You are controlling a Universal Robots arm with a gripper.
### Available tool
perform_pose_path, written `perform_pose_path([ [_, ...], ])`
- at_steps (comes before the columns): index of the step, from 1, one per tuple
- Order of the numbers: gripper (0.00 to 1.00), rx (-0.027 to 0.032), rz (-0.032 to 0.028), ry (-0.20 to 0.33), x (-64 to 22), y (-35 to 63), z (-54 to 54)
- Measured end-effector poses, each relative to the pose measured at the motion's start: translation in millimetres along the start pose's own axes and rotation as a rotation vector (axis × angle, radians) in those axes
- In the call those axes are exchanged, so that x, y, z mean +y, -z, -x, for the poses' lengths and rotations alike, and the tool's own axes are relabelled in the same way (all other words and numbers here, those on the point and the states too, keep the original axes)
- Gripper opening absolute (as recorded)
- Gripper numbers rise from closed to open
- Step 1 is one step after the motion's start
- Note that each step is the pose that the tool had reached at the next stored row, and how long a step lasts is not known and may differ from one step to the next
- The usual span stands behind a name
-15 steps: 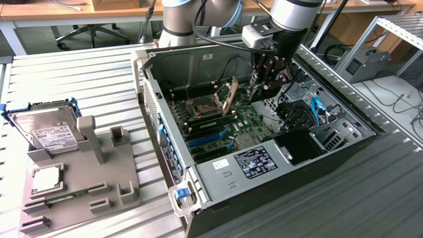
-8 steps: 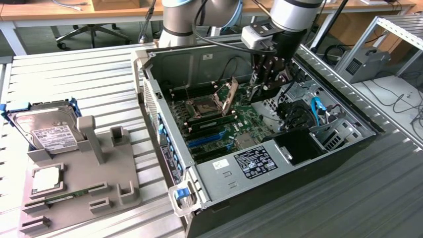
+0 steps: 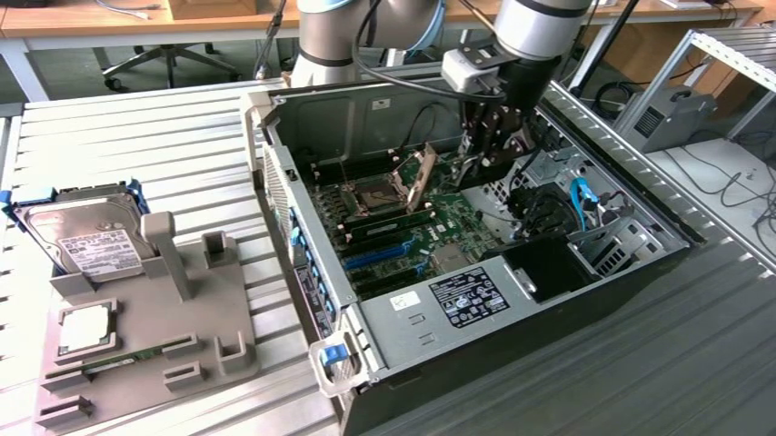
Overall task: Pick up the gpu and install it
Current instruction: 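Insert the gpu into the slot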
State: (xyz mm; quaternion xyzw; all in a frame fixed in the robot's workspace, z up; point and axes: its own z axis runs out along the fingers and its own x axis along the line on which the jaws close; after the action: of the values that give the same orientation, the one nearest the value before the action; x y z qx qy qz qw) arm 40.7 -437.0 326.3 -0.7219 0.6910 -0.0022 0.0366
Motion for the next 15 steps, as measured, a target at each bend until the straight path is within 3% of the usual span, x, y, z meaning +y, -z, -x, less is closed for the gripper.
perform_pose_path([
  [15, 0.26, 0.0, 0.0, 0.0, 0.7, -3.3, -0.1],
])
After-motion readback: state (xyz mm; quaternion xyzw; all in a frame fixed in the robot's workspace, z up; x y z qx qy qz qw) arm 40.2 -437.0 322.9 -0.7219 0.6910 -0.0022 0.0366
